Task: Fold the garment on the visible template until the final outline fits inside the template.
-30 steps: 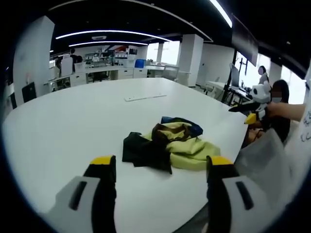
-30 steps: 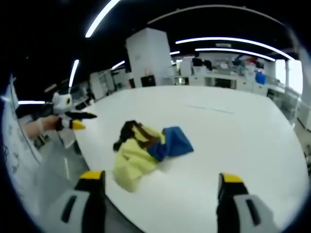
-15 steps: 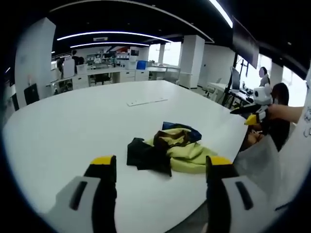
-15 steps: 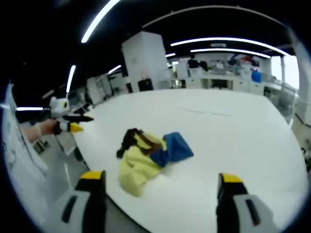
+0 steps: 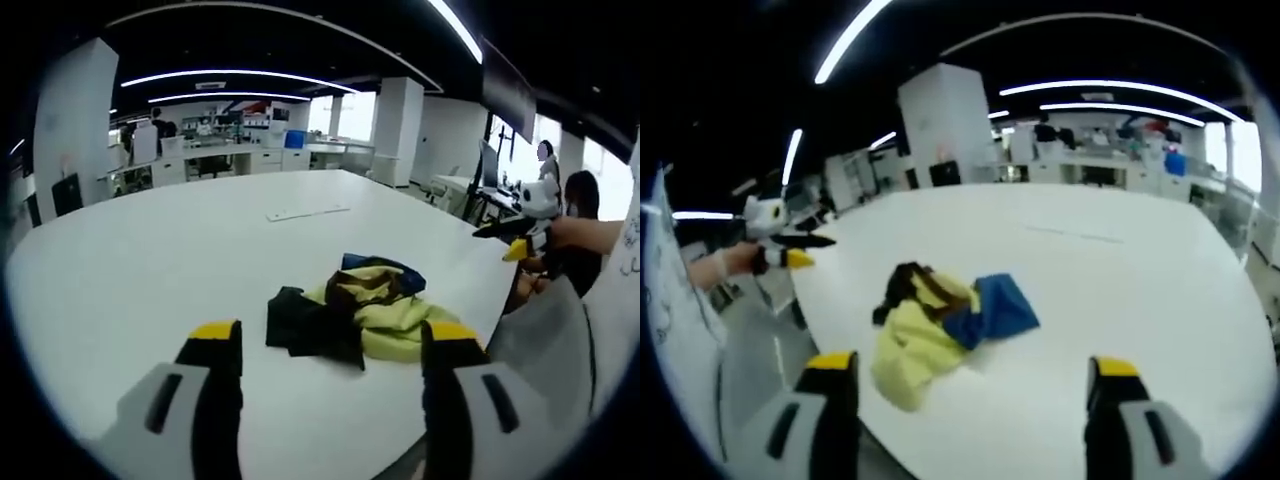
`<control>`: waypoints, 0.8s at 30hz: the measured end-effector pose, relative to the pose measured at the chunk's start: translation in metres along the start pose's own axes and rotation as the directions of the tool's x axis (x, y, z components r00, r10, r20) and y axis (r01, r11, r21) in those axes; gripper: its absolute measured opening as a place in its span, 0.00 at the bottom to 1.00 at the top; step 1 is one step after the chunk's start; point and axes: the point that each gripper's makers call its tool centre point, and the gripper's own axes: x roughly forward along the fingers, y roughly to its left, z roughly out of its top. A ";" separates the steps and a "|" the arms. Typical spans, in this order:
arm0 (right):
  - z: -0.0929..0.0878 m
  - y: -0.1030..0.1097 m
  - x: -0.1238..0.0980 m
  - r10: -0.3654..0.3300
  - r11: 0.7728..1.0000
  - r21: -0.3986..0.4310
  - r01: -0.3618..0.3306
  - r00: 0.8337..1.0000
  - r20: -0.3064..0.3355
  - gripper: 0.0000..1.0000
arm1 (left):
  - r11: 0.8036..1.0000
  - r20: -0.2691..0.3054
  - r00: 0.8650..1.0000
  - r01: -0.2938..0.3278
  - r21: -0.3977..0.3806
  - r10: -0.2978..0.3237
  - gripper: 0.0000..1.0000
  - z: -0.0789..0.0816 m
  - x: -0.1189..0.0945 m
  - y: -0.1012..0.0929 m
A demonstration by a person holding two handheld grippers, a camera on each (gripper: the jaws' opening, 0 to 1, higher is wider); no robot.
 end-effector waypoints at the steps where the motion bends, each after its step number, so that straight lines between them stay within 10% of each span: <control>1: -0.002 -0.001 0.000 -0.003 1.000 -0.004 0.003 1.000 -0.001 0.95 | 1.000 0.003 1.000 -0.001 -0.004 0.001 0.69 0.000 0.002 -0.001; 24: -0.012 -0.002 0.008 0.034 0.999 -0.013 -0.034 0.999 -0.011 0.93 | 1.000 -0.004 1.000 -0.017 -0.008 0.017 0.67 -0.012 0.001 -0.009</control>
